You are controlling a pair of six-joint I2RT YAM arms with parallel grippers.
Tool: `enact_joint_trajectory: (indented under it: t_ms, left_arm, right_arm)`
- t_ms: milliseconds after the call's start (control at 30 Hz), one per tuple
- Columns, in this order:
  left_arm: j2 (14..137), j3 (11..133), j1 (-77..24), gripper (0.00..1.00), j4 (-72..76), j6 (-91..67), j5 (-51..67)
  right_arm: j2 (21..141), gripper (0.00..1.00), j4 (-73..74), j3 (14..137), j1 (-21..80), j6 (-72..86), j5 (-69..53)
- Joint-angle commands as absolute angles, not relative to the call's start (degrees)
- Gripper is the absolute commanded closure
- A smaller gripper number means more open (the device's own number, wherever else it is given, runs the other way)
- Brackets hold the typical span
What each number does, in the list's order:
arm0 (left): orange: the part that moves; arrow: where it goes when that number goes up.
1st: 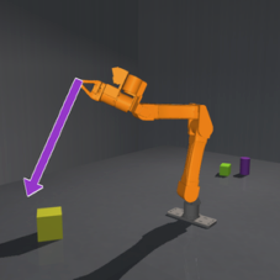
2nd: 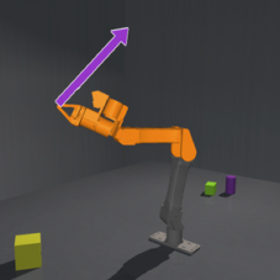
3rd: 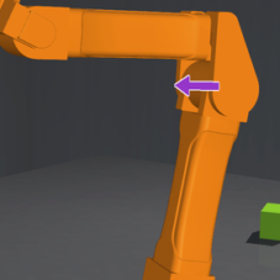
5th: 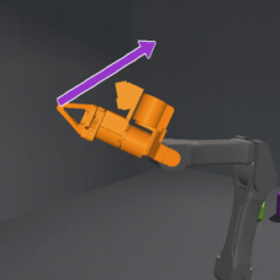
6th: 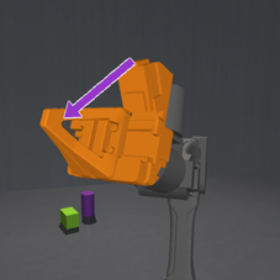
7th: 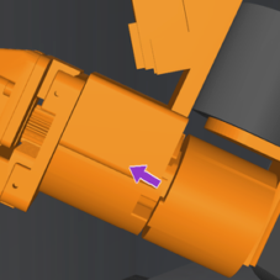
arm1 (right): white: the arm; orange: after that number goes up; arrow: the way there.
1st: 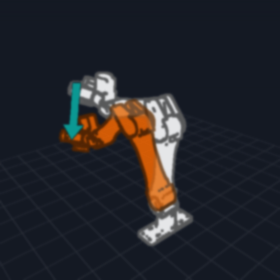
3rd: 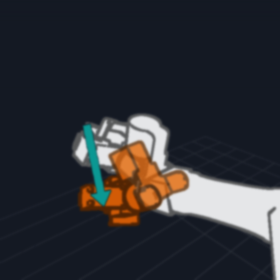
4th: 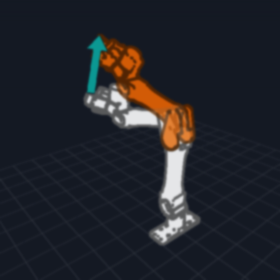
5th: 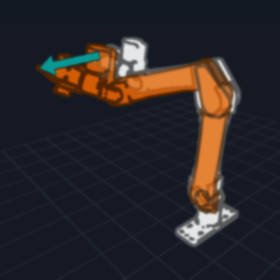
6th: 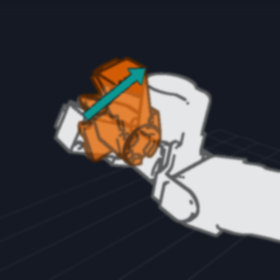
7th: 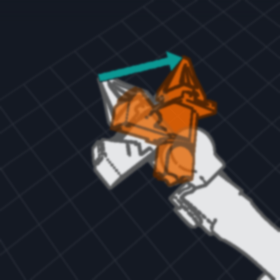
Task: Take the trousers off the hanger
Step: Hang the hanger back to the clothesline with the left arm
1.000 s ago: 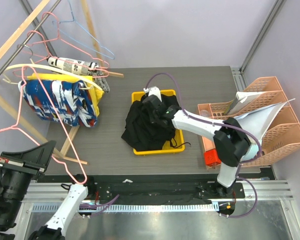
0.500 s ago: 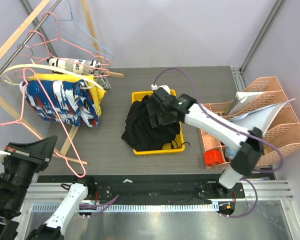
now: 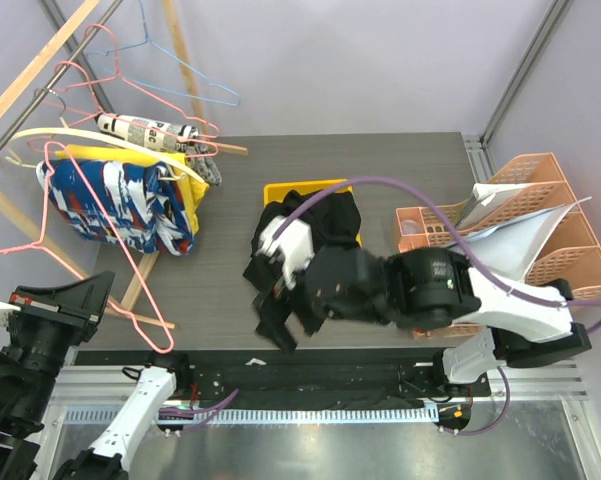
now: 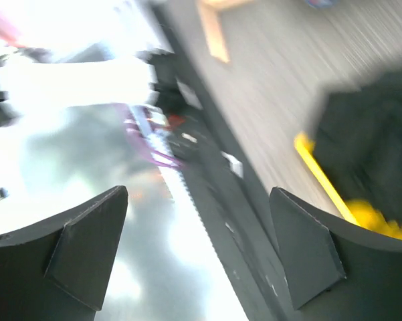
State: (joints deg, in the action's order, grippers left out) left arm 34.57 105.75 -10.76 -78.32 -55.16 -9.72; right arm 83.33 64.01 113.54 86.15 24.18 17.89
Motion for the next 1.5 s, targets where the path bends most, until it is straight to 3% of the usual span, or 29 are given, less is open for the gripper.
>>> enact_joint_trajectory:
  t_ms: [0,133,467,667,1000,1300,1400,1433,1467]
  left_arm:
    - [34.89,106.26,-10.99,1.0,-85.6,-56.87,-11.95]
    - [35.6,106.61,-10.9,1.0,-87.01,-57.65,-12.22]
    - [36.03,107.75,-10.99,1.0,-88.68,-59.41,-12.31]
    - [36.21,107.84,-10.99,1.0,-88.86,-60.38,-12.04]
    - [35.95,107.4,-10.99,1.0,-88.42,-61.7,-11.34]
    - [35.95,107.58,-10.9,1.0,-87.45,-62.4,-8.88]
    - [35.6,107.4,-10.99,1.0,-87.19,-63.28,-8.61]
    - [35.6,107.23,-10.9,1.0,-87.01,-63.28,-8.09]
    - [35.6,107.14,-10.99,1.0,-86.75,-63.19,-7.74]
  right_arm:
    - [91.56,0.08,52.57,124.87,97.35,14.79,22.49]
    - [97.46,0.09,41.86,128.41,105.2,-1.62,34.09]
    - [101.16,0.27,22.51,123.49,105.82,-20.81,39.02]
    - [103.97,0.4,22.41,124.89,105.21,-24.08,37.8]
    - [103.45,0.46,23.2,122.87,102.66,-16.53,31.82]
    - [104.59,0.73,22.76,124.19,100.02,-10.64,29.1]
    - [104.59,0.88,22.85,123.92,99.93,-9.58,28.83]
    - [104.68,0.99,22.85,124.01,99.93,-9.32,28.65]
    - [104.76,0.99,22.85,124.27,99.93,-8.97,28.57]
